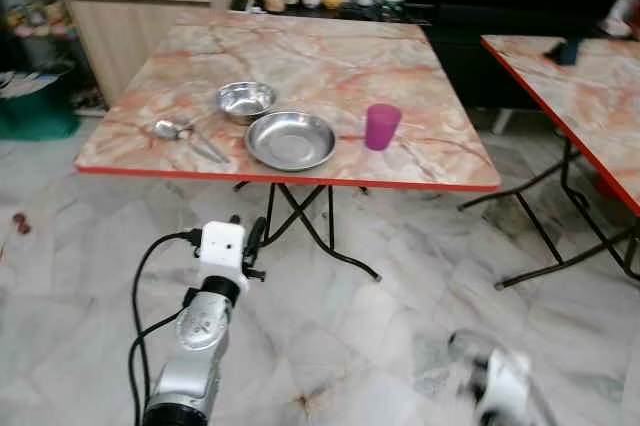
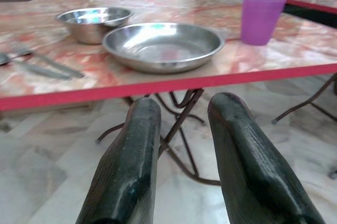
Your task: Setting the table
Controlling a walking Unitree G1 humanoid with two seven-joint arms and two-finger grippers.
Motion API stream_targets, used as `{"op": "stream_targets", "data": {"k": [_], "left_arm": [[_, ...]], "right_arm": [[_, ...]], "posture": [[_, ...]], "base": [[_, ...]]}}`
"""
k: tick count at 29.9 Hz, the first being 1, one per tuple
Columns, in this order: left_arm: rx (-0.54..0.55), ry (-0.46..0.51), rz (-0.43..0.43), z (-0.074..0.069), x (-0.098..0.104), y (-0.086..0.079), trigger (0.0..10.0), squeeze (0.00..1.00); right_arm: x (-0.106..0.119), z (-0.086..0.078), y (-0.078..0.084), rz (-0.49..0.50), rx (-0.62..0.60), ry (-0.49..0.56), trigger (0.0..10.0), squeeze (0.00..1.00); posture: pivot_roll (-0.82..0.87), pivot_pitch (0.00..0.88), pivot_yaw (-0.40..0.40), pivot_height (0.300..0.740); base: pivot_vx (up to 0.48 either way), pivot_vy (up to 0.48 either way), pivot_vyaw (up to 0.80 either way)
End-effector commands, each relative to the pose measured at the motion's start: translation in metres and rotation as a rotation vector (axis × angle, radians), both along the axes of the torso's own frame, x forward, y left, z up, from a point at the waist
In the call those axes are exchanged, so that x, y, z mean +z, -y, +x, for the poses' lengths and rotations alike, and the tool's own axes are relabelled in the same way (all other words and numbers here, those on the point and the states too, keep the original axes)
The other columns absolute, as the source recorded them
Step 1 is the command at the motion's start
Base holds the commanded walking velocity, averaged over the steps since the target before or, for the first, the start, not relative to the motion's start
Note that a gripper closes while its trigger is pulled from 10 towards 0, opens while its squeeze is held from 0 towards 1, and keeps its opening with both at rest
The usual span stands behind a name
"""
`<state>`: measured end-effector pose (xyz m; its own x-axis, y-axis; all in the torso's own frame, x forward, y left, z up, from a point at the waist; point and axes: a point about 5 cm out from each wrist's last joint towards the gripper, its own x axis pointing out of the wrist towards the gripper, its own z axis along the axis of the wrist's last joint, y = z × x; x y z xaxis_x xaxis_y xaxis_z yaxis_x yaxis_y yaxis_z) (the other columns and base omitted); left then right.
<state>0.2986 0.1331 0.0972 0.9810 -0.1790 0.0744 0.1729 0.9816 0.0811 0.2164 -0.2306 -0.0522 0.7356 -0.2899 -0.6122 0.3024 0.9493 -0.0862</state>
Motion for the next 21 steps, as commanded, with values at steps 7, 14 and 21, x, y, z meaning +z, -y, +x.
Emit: {"op": "stream_targets", "data": {"k": [7, 14, 21], "left_arm": [[0.008, 0.051, -0.019, 0.010, 0.019, -0.006, 10.0, 0.00], [-0.007, 0.064, 0.004, 0.006, 0.021, -0.006, 10.0, 0.00], [-0.018, 0.049, 0.004, 0.003, 0.016, -0.005, 10.0, 0.00]], "right_arm": [[-0.023, -0.036, -0.005, 0.059, -0.020, -0.135, 10.0, 0.00], [-0.027, -0.041, -0.008, 0.074, -0.010, -0.174, 10.0, 0.00], [-0.031, -0.047, -0.008, 0.077, 0.001, -0.208, 10.0, 0.00]], "posture": [[0.11, 0.000, -0.052, 0.740], [0.13, 0.000, -0.056, 0.740], [0.12, 0.000, -0.048, 0.740]], "base": [[0.000, 0.000, 0.00], [0.198, 0.000, 0.00], [0.284, 0.000, 0.00]]}}
